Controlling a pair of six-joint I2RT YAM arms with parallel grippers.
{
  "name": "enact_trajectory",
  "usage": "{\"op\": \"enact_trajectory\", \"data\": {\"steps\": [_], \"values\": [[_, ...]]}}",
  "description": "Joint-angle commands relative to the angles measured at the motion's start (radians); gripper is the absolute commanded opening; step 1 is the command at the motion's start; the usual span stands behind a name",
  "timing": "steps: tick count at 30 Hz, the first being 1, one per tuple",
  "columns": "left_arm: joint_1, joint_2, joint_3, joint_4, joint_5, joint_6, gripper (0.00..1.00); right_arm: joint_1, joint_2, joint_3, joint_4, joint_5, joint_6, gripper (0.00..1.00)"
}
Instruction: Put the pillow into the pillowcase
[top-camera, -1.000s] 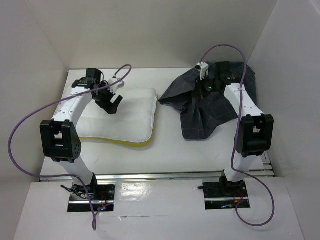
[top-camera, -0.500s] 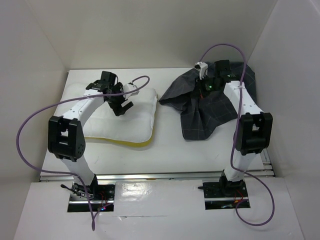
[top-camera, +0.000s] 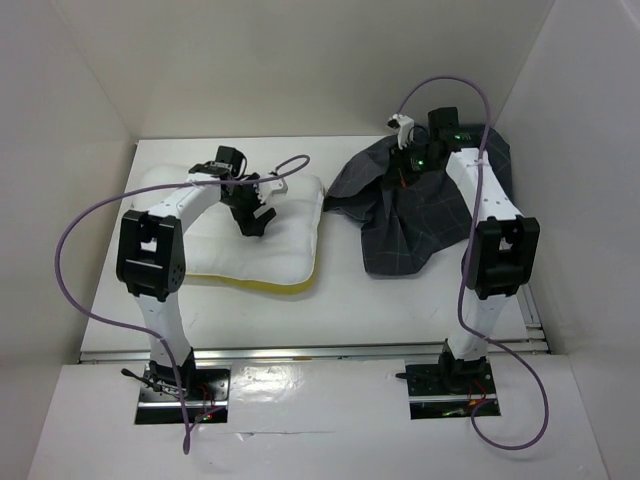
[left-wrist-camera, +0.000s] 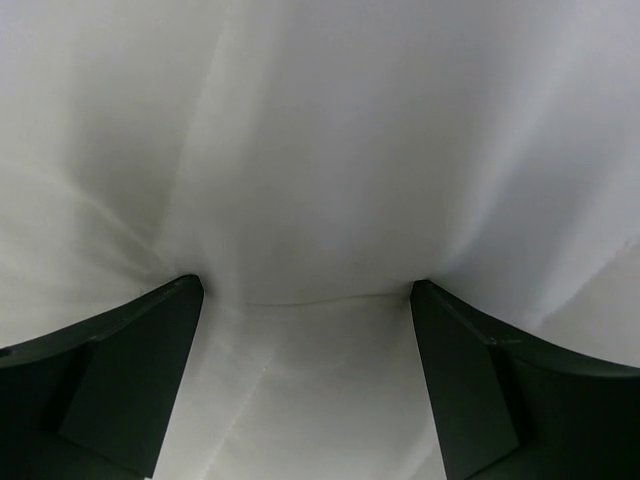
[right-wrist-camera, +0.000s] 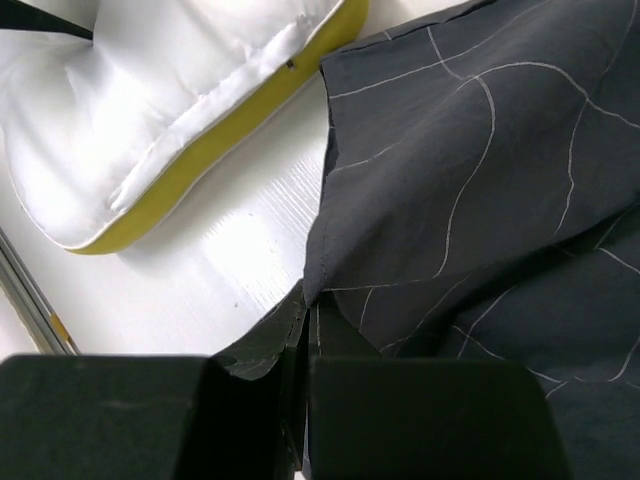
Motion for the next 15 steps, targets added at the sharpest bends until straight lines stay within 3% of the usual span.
{"op": "enact_trajectory", "data": {"steps": [1,3,5,8,9,10,11,15], "values": [[-0.011,0.097,-0.006,-0.101,0.126,0.029,1.00,-0.006,0.027,0.094,-0.072,-0.016,-0.029,0.00],[-0.011,0.124,0.007,-0.118,0.140,0.039,0.98,-0.006,0.054,0.105,-0.086,-0.003,-0.029,0.00],[-0.011,0.166,0.030,-0.143,0.166,0.039,0.87,-0.006,0.063,0.130,-0.095,0.006,-0.029,0.00],[-0.011,0.225,0.074,-0.179,0.166,0.039,0.49,0.003,0.063,0.131,-0.105,0.024,-0.029,0.00],[-0.011,0.239,0.085,-0.180,0.166,0.026,0.24,0.014,0.063,0.131,-0.105,0.024,-0.029,0.00],[-0.011,0.239,0.085,-0.180,0.143,0.009,0.05,0.014,0.073,0.131,-0.105,0.035,-0.029,0.00],[-0.011,0.252,0.085,-0.165,0.114,-0.004,0.00,0.014,0.073,0.131,-0.105,0.035,-0.029,0.00],[0.000,0.210,0.067,-0.128,0.094,-0.013,0.00,0.014,0.073,0.140,-0.105,0.035,-0.029,0.00]]}}
